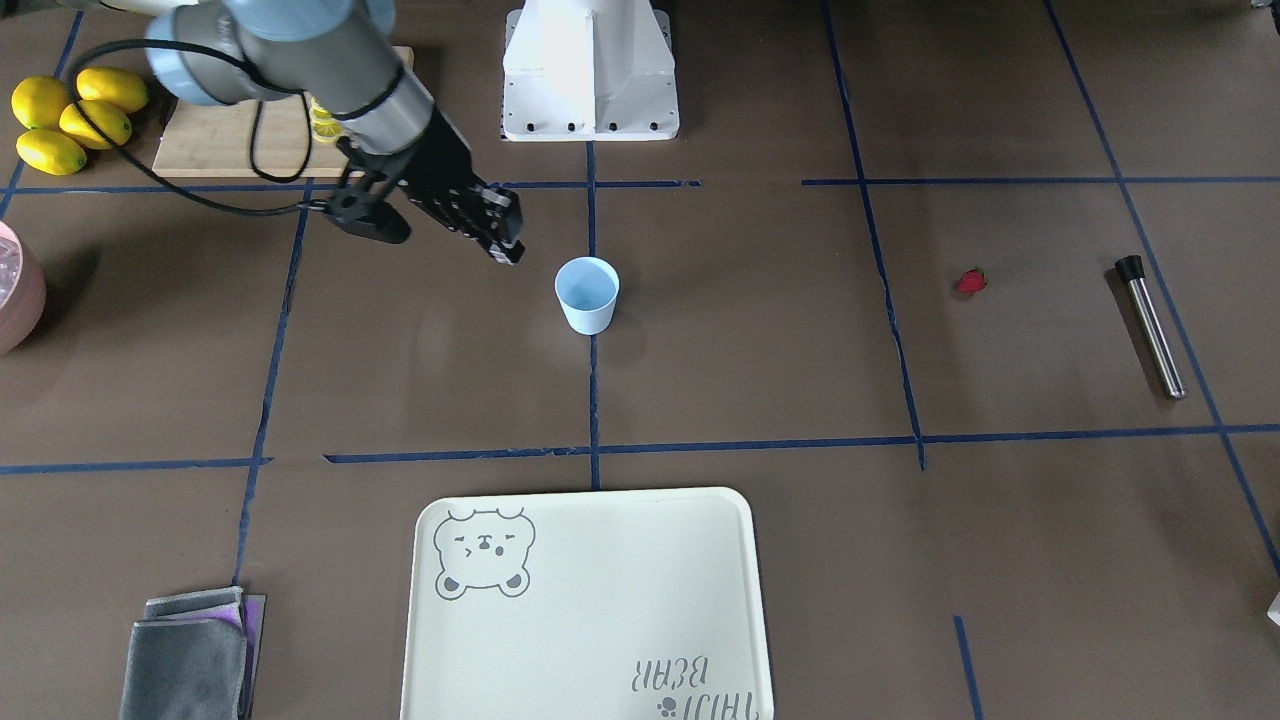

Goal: Mash ice and strawberries in cup
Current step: 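Carry the ice cube over the blue cup and release it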

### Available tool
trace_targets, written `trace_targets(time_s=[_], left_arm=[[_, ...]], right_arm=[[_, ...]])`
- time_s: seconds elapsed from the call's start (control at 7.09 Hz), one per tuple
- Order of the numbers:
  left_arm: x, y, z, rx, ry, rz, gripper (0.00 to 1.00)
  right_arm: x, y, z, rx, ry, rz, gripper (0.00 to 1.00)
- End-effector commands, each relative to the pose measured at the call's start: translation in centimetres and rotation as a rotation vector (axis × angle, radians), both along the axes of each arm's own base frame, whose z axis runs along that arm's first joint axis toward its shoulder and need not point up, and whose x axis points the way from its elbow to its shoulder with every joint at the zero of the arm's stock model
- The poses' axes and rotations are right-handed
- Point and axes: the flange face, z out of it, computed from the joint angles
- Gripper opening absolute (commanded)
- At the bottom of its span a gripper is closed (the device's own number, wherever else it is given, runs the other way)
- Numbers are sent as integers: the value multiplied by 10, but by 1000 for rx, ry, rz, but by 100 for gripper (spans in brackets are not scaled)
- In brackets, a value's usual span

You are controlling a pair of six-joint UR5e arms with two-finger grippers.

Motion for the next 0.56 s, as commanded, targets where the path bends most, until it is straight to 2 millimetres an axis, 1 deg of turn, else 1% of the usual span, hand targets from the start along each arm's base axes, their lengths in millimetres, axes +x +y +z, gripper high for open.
trace_targets(time_s=[0.0,0.14,0.28,0.42], left_arm=[[0,0,0,0,2,0,100],[0,0,-1,1,2,0,100],[0,0,-1,2,2,1,100],[-1,0,-2,4,2,-2,100]], right_arm=[[-32,4,-1,-8,21,19,12],[-40,-1,-8,5,25,43,16],[-56,-3,-7,-1,41,37,58],[-58,-3,-6,-1,44,35,74]])
